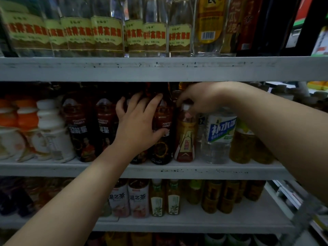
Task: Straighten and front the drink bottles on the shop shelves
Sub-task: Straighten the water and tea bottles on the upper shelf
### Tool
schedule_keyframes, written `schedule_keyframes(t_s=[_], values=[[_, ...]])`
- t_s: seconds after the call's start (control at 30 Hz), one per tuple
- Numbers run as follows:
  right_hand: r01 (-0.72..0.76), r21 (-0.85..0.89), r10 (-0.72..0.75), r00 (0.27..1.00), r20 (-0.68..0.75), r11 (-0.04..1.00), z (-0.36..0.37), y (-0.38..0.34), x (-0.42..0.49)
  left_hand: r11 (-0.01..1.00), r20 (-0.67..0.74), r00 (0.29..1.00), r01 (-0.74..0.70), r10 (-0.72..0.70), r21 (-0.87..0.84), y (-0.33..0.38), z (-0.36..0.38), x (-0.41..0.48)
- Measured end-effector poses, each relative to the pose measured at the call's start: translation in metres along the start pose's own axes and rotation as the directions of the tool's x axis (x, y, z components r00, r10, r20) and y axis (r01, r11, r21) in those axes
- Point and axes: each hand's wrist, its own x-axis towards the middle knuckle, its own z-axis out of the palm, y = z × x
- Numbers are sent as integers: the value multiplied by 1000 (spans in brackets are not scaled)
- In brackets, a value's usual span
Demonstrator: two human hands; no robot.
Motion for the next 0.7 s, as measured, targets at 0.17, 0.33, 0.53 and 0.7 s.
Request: schedule_keyframes(t_s=[0.17,0.33,0.53,0.7], values=[[20,-25,-19,1000,17,999,0,7,-2,1000,-15,1000,2,-2,4,1,4,-2],[48,9,-49,998,28,999,-2,6,-3,1000,3,1000,-2,2,17,1,3,-3],[25,-5,-25,999,46,1000,-1,9,-2,1000,-11,1000,-7,7,18,-1,7,-4],[-56,34,54,997,53,998,-1,17,-8,1000,0,1000,-25,25,0,-2,4,-7]])
